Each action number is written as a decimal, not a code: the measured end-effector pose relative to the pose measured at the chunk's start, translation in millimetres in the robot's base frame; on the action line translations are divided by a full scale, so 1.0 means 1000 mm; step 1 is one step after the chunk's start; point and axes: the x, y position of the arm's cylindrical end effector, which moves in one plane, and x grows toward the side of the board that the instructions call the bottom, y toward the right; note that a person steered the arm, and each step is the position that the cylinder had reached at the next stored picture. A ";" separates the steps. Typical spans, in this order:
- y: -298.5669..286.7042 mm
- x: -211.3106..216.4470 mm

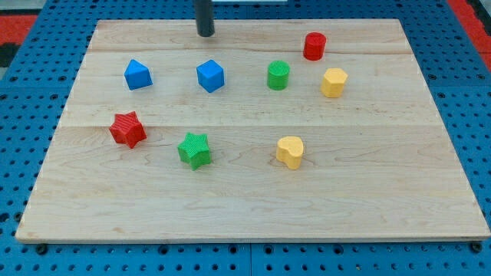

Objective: Push the yellow hexagon slightly up

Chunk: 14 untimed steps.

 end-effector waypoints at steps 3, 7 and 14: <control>0.120 -0.002; 0.302 0.027; 0.230 0.180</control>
